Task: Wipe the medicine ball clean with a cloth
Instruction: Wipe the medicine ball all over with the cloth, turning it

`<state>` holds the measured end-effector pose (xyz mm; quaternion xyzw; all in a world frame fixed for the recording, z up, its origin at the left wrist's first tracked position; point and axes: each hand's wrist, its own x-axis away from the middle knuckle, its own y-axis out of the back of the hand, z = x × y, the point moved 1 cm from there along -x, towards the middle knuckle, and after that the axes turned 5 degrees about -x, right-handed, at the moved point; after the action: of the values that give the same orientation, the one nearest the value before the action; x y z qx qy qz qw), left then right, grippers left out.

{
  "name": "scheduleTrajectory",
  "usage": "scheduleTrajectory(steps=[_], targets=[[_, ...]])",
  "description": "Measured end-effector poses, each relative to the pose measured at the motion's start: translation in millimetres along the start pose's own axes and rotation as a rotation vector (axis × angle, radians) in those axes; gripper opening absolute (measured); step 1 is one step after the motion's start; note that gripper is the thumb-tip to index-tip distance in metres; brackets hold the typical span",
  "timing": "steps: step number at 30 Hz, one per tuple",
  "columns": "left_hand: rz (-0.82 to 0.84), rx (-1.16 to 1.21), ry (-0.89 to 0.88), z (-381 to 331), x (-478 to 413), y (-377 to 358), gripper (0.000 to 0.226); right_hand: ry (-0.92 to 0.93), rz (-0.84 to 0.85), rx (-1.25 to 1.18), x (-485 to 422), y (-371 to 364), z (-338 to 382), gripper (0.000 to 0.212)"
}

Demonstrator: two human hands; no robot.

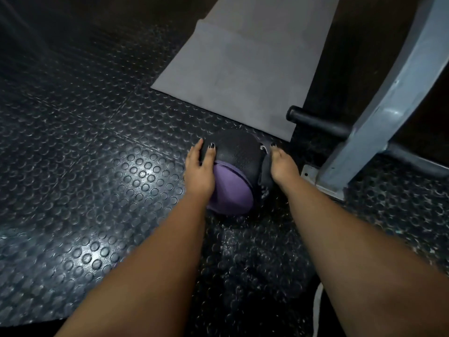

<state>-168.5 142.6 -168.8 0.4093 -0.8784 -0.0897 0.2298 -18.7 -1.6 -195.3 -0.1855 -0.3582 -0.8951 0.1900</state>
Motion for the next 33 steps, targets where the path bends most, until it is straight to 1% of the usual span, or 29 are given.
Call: scheduleTrajectory(steps=[1, 2, 4, 5, 6, 7, 8, 10, 11, 12, 13, 15, 17, 18, 19, 20, 21, 22, 25, 27, 29, 31, 32, 33], targets=[[0.013, 0.025, 0.008, -1.7, -6.8, 1.3, 0.061, -0.058, 0.001, -0.094, 3.5, -4.6, -10.4, 0.056], [0.017, 0.054, 0.015, -3.7, -13.1, 1.6, 0.058, -0.16, 0.022, -0.209, 7.3, -10.7, -23.5, 0.058], [-0.008, 0.091, 0.053, -2.2, -21.9, 3.6, 0.052, -0.411, 0.123, -0.454, 20.4, -22.0, -50.2, 0.061], [-0.026, 0.108, 0.078, -1.1, -22.4, 6.2, 0.048, -0.51, 0.16, -0.535, 26.9, -25.0, -62.1, 0.059], [-0.038, 0.129, 0.1, 0.0, -23.9, 8.0, 0.044, -0.573, 0.154, -0.594, 32.6, -24.0, -67.5, 0.056], [-0.045, 0.157, 0.124, 1.1, -24.6, 10.7, 0.04, -0.604, 0.103, -0.658, 36.3, -20.9, -68.8, 0.052], [-0.049, 0.18, 0.151, 2.7, -26.3, 12.3, 0.036, -0.592, 0.027, -0.77, 39.9, -14.3, -65.1, 0.048], [-0.041, 0.203, 0.186, 5.5, -31.1, 16.6, 0.034, -0.466, -0.112, -0.999, 35.8, 1.3, -43.0, 0.044], [-0.022, 0.202, 0.19, 5.0, -32.3, 18.2, 0.042, -0.361, -0.162, -1.042, 31.8, 10.4, -24.9, 0.041], [0.003, 0.189, 0.195, 5.5, -33.5, 19.1, 0.053, -0.238, -0.199, -0.985, 26.1, 16.8, -6.0, 0.038], [0.027, 0.17, 0.205, 5.8, -33.9, 19.7, 0.063, -0.114, -0.208, -0.859, 25.4, 21.0, 16.7, 0.036], [0.046, 0.14, 0.214, 3.3, -32.8, 18.6, 0.07, 0.149, -0.215, -0.547, 32.4, 16.3, 58.7, 0.035], [0.023, 0.117, 0.209, -0.5, -33.4, 16.2, 0.075, 0.392, -0.134, -0.258, 50.0, -6.5, 84.2, 0.035], [0.0, 0.119, 0.211, -2.7, -34.6, 15.4, 0.078, 0.488, -0.117, -0.063, 63.7, -22.1, 87.8, 0.035], [-0.02, 0.132, 0.213, -3.4, -36.6, 14.9, 0.077, 0.564, -0.136, 0.144, 75.2, -39.3, 80.4, 0.037], [-0.029, 0.151, 0.223, -6.0, -36.5, 15.4, 0.07, 0.634, -0.201, 0.315, 90.8, -52.4, 72.3, 0.039], [-0.03, 0.164, 0.238, -6.4, -37.2, 16.1, 0.062, 0.678, -0.248, 0.388, 102.9, -62.0, 59.3, 0.042], [-0.023, 0.176, 0.253, -6.6, -37.2, 17.7, 0.06, 0.712, -0.265, 0.4, 113.1, -68.8, 45.7, 0.043], [-0.02, 0.237, 0.28, -2.6, -40.5, 21.8, 0.079, 0.832, -0.249, 0.377, 133.0, -80.7, 5.7, 0.057], [-0.017, 0.231, 0.287, -1.3, -44.5, 22.6, 0.087, 0.904, -0.199, 0.329, 144.5, -83.7, -17.5, 0.064], [-0.014, 0.217, 0.307, -2.6, -46.3, 22.7, 0.087, 0.91, -0.151, 0.239, 153.3, -81.8, -31.1, 0.064], [-0.008, 0.229, 0.305, -0.7, -48.4, 22.0, 0.085, 0.892, -0.161, 0.127, 150.9, -75.2, -22.9, 0.059], [-0.006, 0.232, 0.292, 1.4, -48.3, 22.4, 0.084, 0.902, -0.168, 0.12, 145.9, -71.9, -10.3, 0.055], [-0.006, 0.244, 0.275, 4.1, -48.2, 22.5, 0.082, 0.922, -0.167, 0.175, 139.2, -69.7, 5.4, 0.052]])
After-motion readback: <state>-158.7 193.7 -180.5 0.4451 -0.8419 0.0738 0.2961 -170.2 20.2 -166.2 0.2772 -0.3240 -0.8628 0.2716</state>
